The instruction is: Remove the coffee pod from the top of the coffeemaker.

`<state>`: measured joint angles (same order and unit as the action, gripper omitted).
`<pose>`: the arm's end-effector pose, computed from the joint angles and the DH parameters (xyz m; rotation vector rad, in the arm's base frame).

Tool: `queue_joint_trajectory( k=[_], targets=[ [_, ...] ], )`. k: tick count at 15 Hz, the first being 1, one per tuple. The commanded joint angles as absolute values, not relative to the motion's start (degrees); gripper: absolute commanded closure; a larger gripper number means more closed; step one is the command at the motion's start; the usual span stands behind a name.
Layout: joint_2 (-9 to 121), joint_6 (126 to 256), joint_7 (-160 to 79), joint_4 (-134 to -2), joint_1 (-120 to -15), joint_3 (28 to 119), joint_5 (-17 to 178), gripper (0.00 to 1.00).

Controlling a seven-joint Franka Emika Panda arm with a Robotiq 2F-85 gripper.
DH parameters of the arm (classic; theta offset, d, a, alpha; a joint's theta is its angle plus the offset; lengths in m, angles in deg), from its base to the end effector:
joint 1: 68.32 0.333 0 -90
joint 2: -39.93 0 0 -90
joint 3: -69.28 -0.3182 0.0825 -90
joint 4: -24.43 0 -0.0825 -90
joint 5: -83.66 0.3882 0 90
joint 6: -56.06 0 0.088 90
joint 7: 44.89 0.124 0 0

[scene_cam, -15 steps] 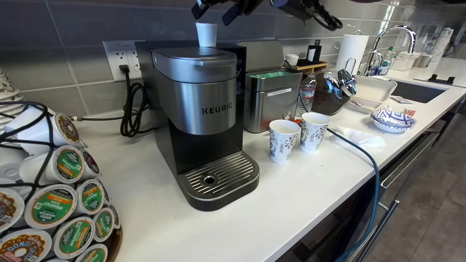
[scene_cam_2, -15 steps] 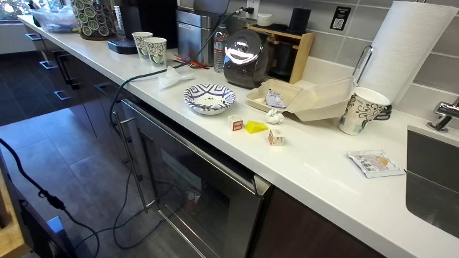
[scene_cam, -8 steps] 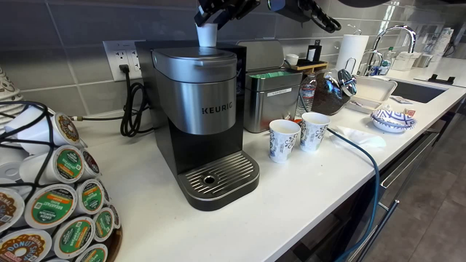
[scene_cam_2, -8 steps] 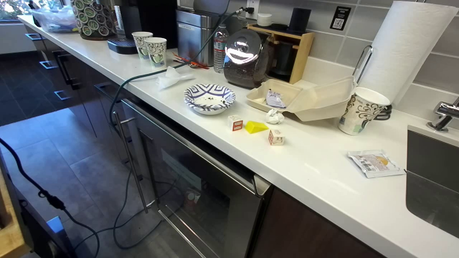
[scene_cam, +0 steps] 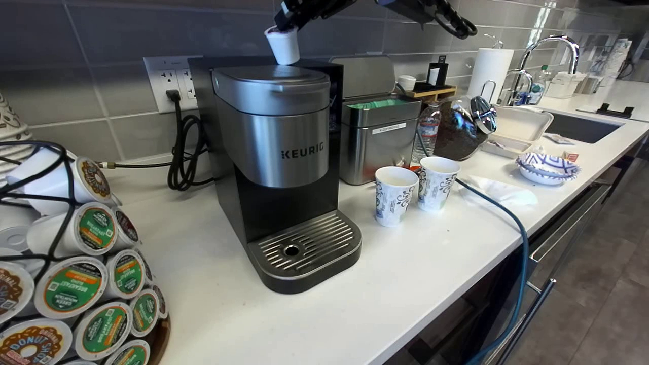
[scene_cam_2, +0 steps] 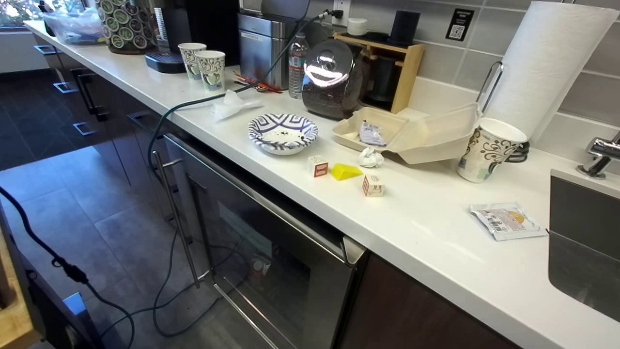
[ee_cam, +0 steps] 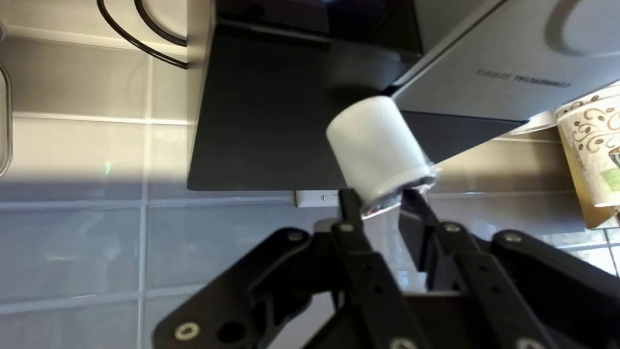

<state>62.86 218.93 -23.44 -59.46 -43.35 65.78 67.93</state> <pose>0.6546 0.3594 0.5633 -2.5418 -0.4163 -1.3465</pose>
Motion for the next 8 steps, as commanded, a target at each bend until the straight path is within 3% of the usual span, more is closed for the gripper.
queue_joint_trajectory(
  k=[1, 8],
  targets=[
    [58.0, 217.4, -22.6, -63.6, -43.1, 65.8, 68.1, 1.00],
    [54.4, 215.8, -20.1, -67.1, -43.5, 65.4, 70.2, 1.00]
  ],
)
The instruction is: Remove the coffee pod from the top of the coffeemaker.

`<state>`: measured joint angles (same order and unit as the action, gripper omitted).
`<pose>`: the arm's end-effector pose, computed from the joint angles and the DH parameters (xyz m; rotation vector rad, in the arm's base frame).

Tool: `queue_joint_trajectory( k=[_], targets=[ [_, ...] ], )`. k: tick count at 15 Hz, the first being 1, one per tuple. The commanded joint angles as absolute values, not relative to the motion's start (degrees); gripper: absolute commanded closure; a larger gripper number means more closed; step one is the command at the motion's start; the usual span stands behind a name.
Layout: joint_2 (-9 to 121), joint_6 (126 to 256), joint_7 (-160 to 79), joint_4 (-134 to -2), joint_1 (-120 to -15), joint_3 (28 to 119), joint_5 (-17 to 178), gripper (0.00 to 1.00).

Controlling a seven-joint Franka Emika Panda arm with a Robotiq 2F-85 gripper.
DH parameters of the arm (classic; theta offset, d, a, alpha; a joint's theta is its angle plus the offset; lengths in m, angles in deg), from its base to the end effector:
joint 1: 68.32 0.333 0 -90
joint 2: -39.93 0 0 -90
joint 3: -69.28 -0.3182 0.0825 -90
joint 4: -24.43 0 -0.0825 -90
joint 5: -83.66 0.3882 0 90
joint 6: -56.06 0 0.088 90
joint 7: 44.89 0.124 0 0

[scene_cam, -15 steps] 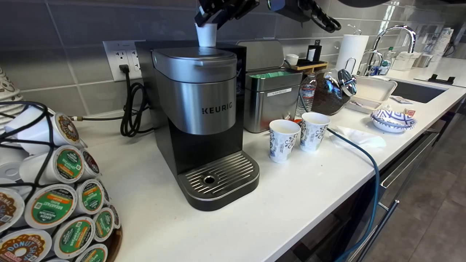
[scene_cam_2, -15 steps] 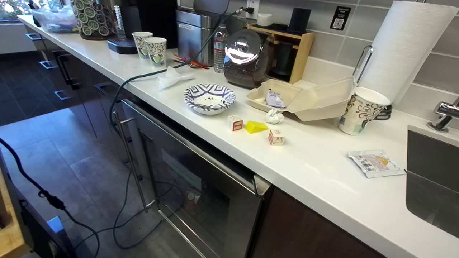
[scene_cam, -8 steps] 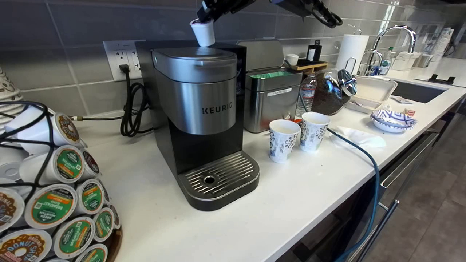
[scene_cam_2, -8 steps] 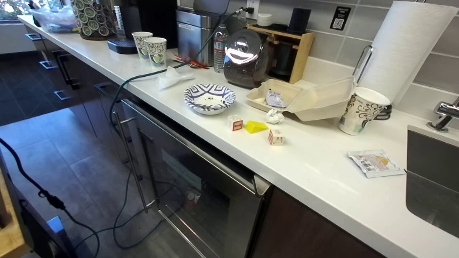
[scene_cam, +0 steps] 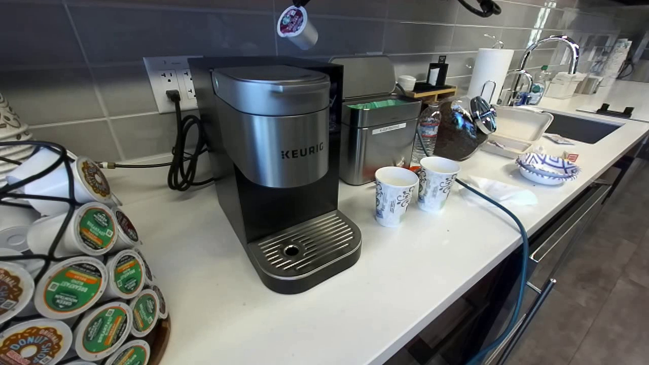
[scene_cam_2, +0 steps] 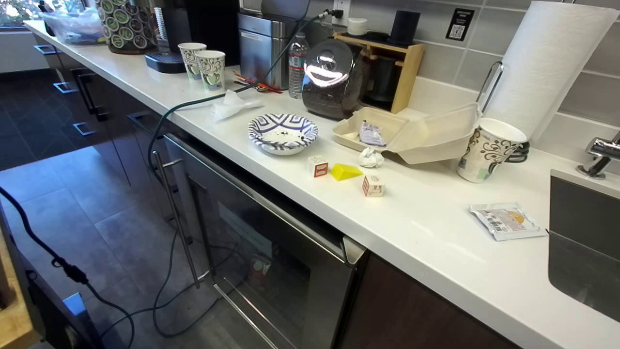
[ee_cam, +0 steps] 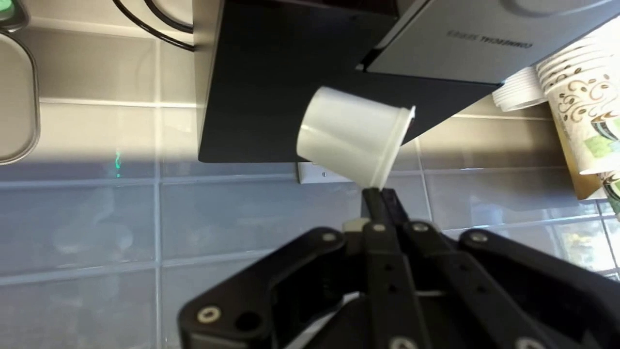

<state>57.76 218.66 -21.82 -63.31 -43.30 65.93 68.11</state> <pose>0.6337 0.3490 0.5912 -2.5253 -0.3755 -1.3583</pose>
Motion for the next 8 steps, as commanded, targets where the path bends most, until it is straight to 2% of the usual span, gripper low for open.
queue_joint_trajectory(
  k=[1, 5, 8],
  targets=[
    [53.3, 214.3, -20.9, -68.4, -44.4, 64.1, 72.9, 1.00],
    [43.3, 208.7, -30.2, -77.4, -53.6, 53.4, 92.7, 1.00],
    [36.2, 202.0, -32.6, -82.9, -56.3, 55.0, 105.8, 1.00]
  ],
)
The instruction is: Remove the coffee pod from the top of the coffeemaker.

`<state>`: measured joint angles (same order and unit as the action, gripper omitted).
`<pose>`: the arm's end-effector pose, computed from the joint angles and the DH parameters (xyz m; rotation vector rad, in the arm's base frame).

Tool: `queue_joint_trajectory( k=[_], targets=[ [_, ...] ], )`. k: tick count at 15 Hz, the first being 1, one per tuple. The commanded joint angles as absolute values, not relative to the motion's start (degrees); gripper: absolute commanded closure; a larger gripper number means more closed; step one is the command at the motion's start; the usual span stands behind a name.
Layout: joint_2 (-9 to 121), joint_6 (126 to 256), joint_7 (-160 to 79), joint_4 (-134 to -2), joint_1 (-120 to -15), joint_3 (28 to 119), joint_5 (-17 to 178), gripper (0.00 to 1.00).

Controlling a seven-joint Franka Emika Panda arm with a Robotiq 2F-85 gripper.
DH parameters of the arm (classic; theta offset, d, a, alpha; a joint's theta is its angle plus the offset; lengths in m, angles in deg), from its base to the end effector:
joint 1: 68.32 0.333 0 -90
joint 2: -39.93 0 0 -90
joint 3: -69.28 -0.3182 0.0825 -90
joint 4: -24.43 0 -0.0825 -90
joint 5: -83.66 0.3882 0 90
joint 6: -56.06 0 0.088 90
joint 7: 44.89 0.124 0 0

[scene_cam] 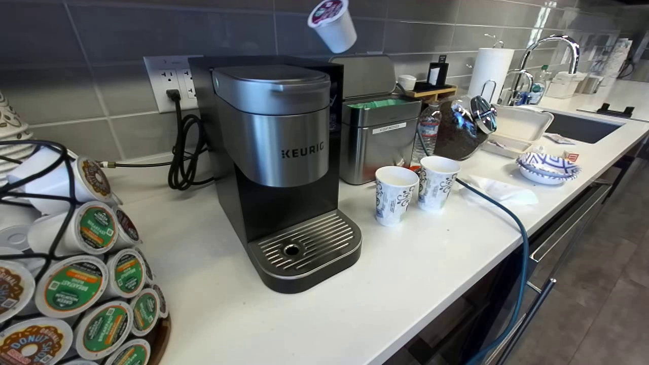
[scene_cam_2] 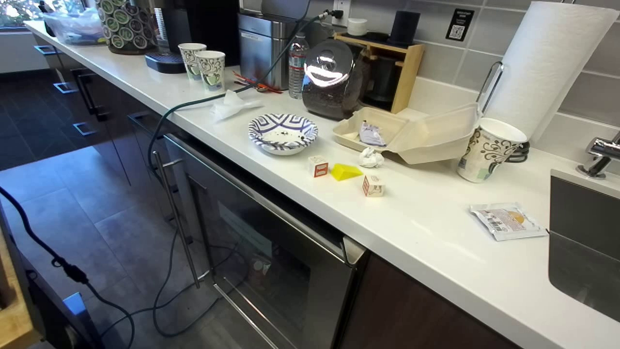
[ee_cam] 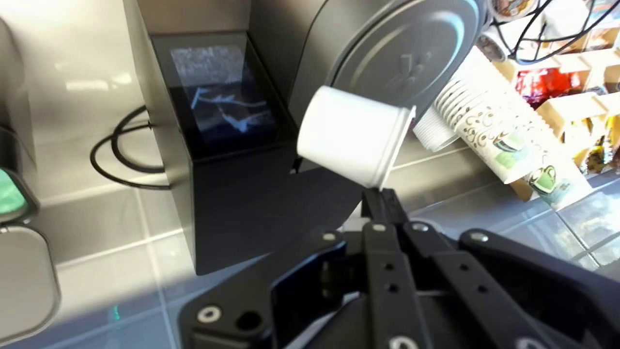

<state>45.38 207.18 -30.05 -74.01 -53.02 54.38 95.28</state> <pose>0.5749 0.3219 0.6108 -2.4958 -0.1516 -0.9150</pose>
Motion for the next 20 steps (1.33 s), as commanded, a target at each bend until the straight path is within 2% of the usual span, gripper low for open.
queue_joint_trajectory(
  k=[1, 8, 9, 15, 20],
  targets=[
    [34.0, 201.3, -30.2, -85.2, -56.7, 56.6, 106.1, 1.00],
    [19.8, 204.6, -22.7, -105.5, -64.7, 64.1, 103.6, 1.00],
    [25.3, 202.6, -25.6, -97.7, -63.0, 63.4, 104.1, 1.00],
    [24.8, 202.7, -26.0, -98.3, -63.1, 63.4, 104.1, 1.00],
    [32.6, 200.5, -20.9, -94.9, -69.8, 68.3, 101.8, 1.00]
  ],
)
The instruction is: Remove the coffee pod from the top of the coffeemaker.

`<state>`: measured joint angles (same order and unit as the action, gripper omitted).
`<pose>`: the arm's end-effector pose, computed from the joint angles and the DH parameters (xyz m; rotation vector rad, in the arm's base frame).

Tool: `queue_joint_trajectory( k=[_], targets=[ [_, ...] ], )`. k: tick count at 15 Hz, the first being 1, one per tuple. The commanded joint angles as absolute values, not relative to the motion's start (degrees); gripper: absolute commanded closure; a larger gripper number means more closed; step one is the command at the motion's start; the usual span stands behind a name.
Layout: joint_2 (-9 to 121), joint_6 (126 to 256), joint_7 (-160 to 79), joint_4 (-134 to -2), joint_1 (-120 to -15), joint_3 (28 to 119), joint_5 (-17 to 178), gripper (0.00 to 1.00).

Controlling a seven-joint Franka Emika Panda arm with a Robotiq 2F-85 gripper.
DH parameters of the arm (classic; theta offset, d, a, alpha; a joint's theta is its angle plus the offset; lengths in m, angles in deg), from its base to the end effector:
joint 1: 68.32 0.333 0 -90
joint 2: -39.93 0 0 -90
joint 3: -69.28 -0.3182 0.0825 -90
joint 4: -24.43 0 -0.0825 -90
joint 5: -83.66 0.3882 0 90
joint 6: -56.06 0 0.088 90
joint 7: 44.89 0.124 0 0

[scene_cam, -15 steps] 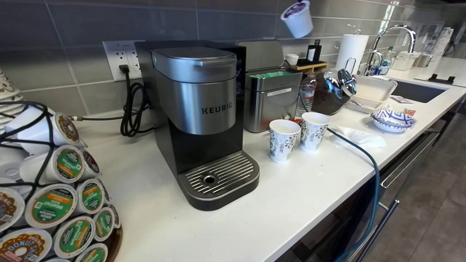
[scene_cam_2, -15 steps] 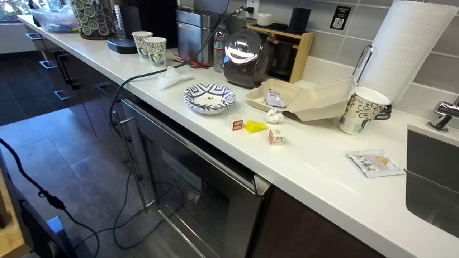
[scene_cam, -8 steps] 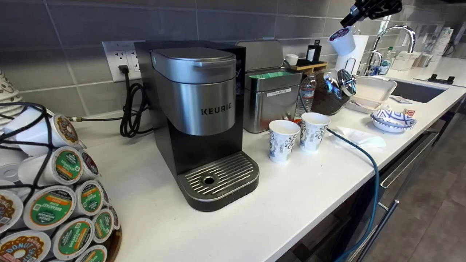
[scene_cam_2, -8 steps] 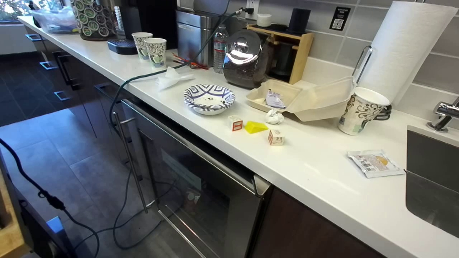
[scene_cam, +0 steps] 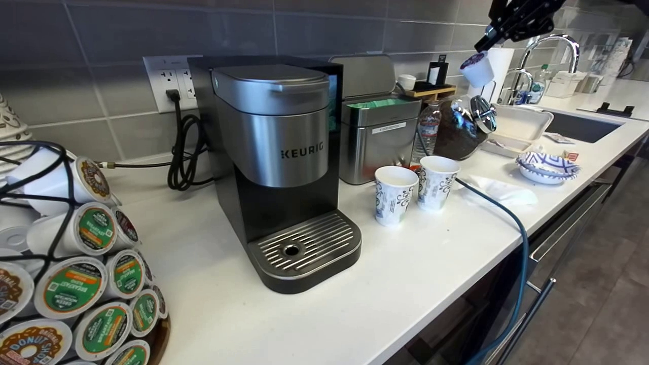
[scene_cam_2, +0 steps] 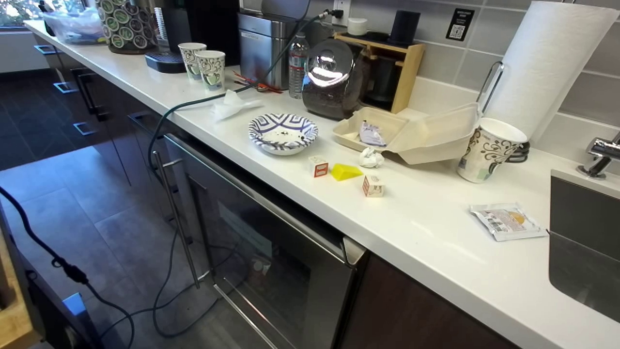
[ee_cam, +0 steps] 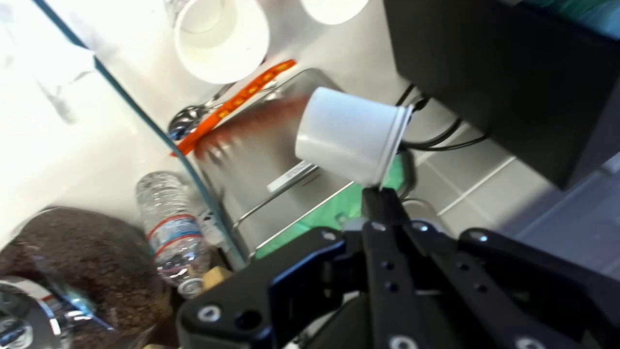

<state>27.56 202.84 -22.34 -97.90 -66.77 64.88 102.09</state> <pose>0.5472 0.0580 0.5594 -2.5667 0.6518 -0.7692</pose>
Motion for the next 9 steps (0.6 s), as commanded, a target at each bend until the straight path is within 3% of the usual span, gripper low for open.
queue_joint_trajectory(
  k=[1, 4, 9],
  targets=[
    [34.0, 200.6, -21.6, -94.9, -70.7, 70.1, 103.7, 1.00],
    [39.3, 197.4, -20.1, -92.5, -74.1, 74.5, 103.6, 1.00],
    [45.3, 178.5, -27.1, -87.2, -78.0, 78.6, 107.8, 1.00]
  ],
)
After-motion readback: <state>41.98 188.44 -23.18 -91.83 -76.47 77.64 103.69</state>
